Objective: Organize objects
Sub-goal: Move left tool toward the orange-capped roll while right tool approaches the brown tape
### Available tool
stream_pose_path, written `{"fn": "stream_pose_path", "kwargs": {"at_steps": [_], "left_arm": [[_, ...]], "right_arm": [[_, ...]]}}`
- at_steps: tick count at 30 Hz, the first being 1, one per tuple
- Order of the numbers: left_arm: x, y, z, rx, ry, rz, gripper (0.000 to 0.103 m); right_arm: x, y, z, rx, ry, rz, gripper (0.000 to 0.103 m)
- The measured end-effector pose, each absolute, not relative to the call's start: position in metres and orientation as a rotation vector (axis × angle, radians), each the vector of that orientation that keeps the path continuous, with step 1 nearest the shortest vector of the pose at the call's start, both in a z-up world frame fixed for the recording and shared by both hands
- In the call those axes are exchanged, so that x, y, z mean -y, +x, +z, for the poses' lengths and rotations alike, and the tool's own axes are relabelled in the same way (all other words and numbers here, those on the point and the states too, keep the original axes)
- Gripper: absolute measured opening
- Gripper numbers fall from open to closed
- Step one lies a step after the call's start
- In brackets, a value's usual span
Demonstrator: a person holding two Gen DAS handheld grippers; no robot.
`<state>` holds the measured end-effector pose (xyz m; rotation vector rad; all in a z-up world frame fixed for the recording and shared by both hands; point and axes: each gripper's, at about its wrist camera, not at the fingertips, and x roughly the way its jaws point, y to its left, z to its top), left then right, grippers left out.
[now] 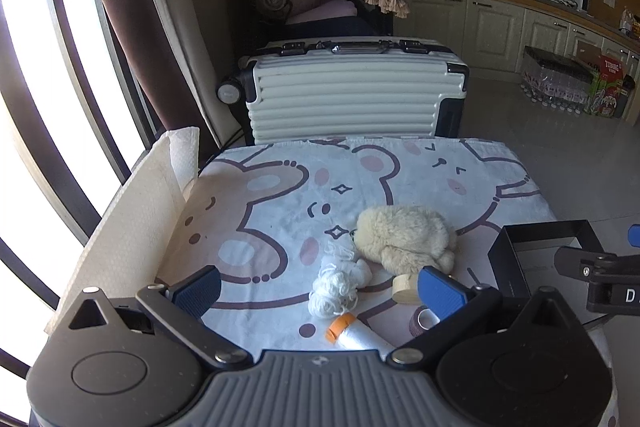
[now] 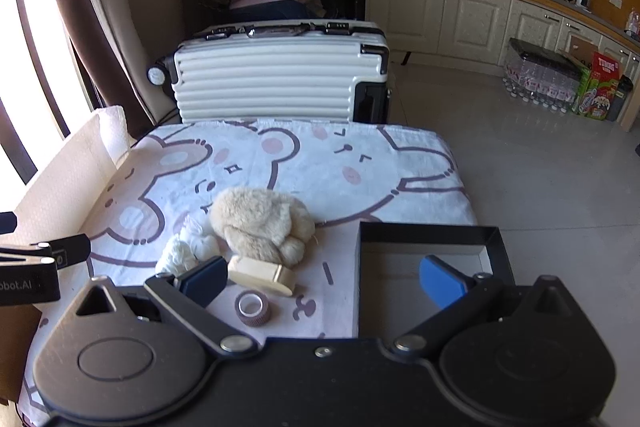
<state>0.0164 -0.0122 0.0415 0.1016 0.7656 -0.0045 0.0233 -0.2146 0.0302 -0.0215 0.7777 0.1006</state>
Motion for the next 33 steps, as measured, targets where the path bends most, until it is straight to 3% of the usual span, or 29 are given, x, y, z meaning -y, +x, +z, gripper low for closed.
{"fn": "stream_pose_path", "kwargs": {"at_steps": [15,33], "left_arm": [[0.003,0.069,0.055,-0.766,0.037,0.040,0.103],[-0.024,0.101,-0.040,-0.983,-0.140,0.177,0.103]], "right_arm": [[0.201,0.077,0.051,-0.780,0.074,0.077,0.103],[0.175,0.116,-0.037,-0.946,0.128,0.082,0.103]]}}
